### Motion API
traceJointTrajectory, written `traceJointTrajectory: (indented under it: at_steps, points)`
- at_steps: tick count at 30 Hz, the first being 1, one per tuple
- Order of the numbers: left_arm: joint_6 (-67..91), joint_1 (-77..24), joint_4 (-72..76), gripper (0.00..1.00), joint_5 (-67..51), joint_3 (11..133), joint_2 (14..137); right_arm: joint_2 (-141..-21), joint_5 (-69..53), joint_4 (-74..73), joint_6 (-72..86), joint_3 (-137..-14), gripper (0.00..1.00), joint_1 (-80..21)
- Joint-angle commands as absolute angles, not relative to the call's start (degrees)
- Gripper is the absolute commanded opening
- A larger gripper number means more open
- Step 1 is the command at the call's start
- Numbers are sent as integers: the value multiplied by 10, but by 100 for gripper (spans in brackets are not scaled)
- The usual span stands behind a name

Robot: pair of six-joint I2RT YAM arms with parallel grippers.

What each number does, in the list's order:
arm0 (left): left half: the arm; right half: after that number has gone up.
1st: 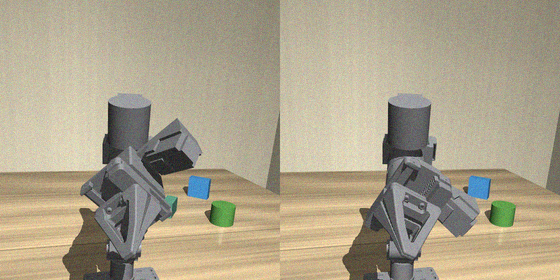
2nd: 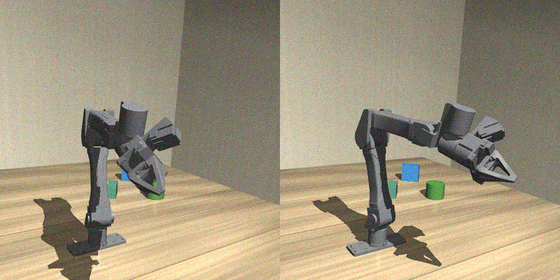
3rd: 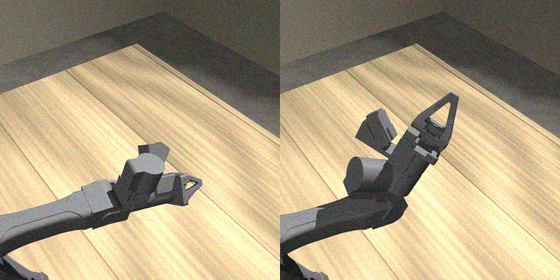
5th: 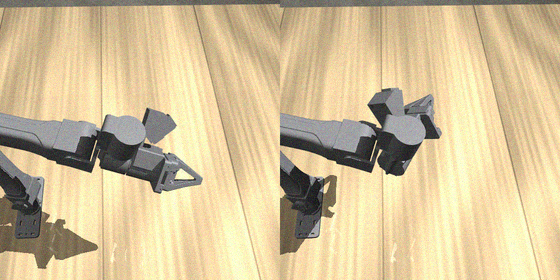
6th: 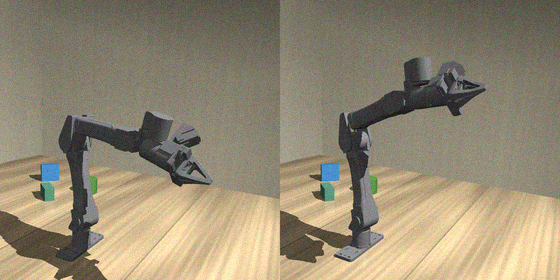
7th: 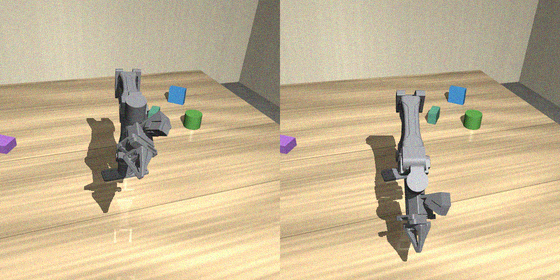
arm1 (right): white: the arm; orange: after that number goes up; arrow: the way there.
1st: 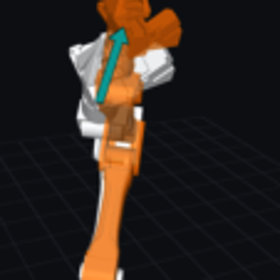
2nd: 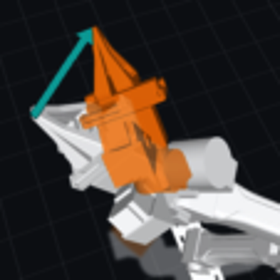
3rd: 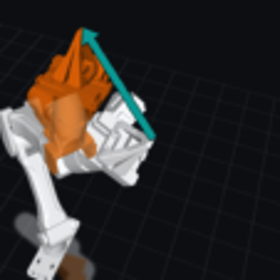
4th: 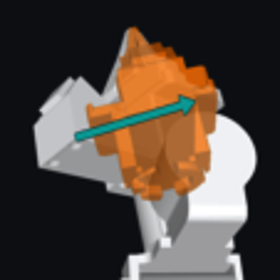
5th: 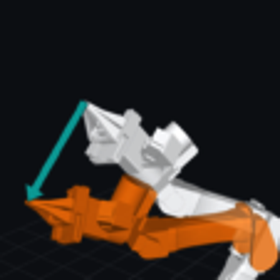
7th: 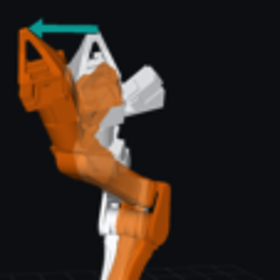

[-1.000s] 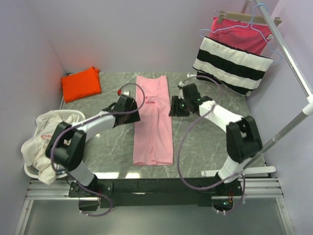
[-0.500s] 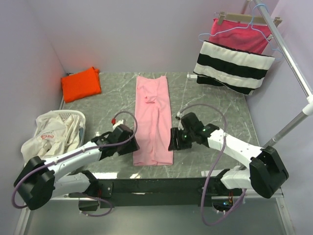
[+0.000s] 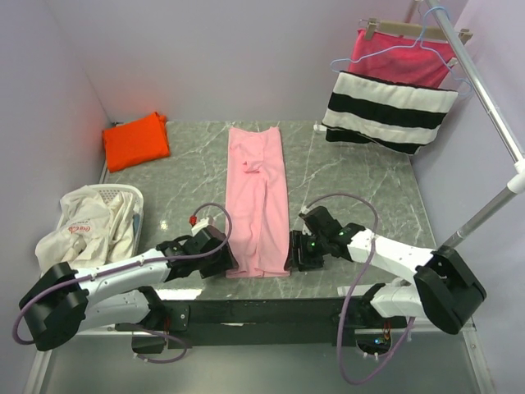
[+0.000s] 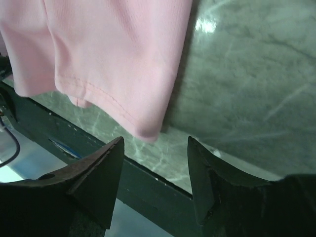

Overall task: Fold and stack the t-shirts
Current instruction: Grab the bottom of the folded rectangular tshirt with both arms

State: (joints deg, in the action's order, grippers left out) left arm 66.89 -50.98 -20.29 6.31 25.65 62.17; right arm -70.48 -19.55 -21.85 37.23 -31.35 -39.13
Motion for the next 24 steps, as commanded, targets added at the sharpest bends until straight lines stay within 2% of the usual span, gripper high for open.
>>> traceJointTrajectory:
  at_steps: [1,5,8,9,11,12,13,14,15,16,17,19,24]
  points:
    - [681,-513,-186,66,67,240,637,-747,-214,-149,387,-311,61,-395]
    - [685,-513,-191,64,65,236,637,-778,-226,-133,389,-312,59,-395]
    - [689,-514,-191,56,65,228,621,-787,-234,-122,392,-307,55,-396]
    - [690,-514,-185,48,64,225,620,-795,-237,-113,393,-304,53,-397]
    - [693,-515,-185,38,62,220,624,-806,-245,-103,395,-301,50,-397]
    - [693,-514,-185,27,60,220,627,-816,-250,-98,396,-300,44,-397]
    - [693,-514,-184,22,57,216,629,-822,-258,-92,396,-296,40,-397]
    - [693,-514,-182,18,54,214,634,-826,-258,-88,400,-295,30,-398]
    - [695,-515,-183,5,54,213,635,-833,-257,-90,402,-294,23,-398]
    - [695,-514,-185,1,54,212,633,-833,-247,-94,402,-294,17,-398]
    - [696,-515,-189,1,55,212,628,-831,-238,-107,401,-292,7,-399]
    - [702,-515,-210,1,57,208,608,-811,-190,-133,403,-289,0,-399]
    - [722,-516,-252,1,61,186,550,-740,-122,-220,415,-283,0,-398]
